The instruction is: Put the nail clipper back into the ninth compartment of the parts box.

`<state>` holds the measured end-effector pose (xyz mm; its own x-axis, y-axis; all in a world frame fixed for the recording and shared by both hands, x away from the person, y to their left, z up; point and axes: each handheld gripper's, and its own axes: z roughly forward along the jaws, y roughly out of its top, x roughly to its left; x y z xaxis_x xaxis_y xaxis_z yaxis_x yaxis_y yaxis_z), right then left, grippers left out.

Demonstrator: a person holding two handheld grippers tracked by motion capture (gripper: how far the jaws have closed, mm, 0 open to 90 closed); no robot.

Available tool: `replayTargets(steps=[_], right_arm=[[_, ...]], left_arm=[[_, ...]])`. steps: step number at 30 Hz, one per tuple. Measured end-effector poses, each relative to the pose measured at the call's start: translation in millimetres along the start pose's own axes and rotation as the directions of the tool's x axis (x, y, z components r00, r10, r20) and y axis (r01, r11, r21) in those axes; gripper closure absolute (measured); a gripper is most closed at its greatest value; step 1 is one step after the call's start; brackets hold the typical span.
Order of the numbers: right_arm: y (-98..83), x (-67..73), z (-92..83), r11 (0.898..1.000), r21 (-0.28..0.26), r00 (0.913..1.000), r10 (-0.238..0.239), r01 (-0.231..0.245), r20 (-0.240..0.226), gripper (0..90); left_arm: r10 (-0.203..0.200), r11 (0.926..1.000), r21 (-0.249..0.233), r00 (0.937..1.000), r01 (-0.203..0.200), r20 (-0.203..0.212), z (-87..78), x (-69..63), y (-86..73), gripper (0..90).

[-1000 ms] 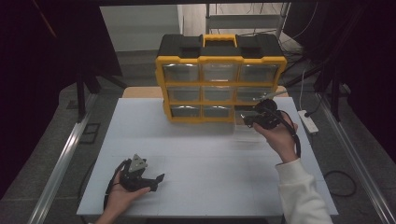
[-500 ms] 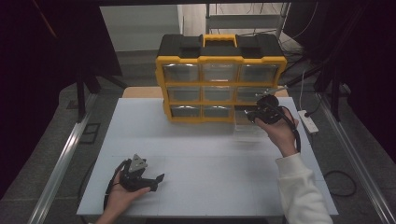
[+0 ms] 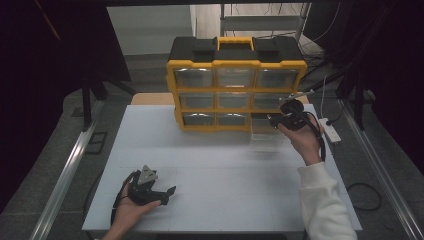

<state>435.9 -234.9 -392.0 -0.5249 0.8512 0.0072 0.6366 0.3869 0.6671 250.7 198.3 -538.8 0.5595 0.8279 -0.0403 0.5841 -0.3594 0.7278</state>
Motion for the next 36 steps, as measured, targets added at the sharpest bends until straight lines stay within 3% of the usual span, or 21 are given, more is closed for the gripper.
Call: replayTargets(steps=[22, 29, 30, 32, 33, 34, 36], right_arm=[[-6.6, -0.4, 29.5, 0.995, 0.096, 0.9998, -0.015, 0.013, 0.013, 79.7], [-6.9, -1.4, 27.5, 0.997, 0.075, 0.9999, -0.014, 0.014, 0.009, 78.2], [-7.0, -1.5, 26.4, 0.998, 0.061, 0.9999, -0.013, 0.013, 0.002, 72.0], [-5.3, -1.2, 23.1, 0.999, 0.021, 0.9992, -0.029, 0.030, -0.026, 47.5], [-4.4, -0.7, 21.7, 1.000, 0.007, 0.9987, -0.029, 0.029, -0.042, 41.1], [-4.4, -0.7, 21.7, 1.000, 0.007, 0.9987, -0.029, 0.029, -0.042, 41.1], [-3.3, 0.6, 17.3, 0.998, -0.033, 0.9970, -0.061, 0.060, -0.048, 26.8]], left_arm=[[0.001, 1.0000, -0.001, 1.0000, -0.001, 0.004, 0.1, 0.9, -0.1, 7.6], [0.001, 1.0000, -0.004, 1.0000, -0.001, 0.001, -0.1, 1.2, 0.2, 7.6], [0.000, 1.0000, -0.004, 1.0000, 0.000, 0.001, 0.1, 1.4, 0.6, 7.6], [-0.005, 1.0000, -0.005, 1.0000, 0.005, 0.000, 0.8, 2.4, 1.6, 7.6], [-0.006, 1.0000, -0.005, 1.0000, 0.006, 0.001, 1.0, 2.6, 1.8, 7.6], [-0.006, 1.0000, -0.005, 1.0000, 0.006, 0.001, 1.0, 2.6, 1.8, 7.6], [-0.005, 1.0000, -0.008, 1.0000, 0.005, 0.001, 0.4, 2.5, 1.8, 7.6]])
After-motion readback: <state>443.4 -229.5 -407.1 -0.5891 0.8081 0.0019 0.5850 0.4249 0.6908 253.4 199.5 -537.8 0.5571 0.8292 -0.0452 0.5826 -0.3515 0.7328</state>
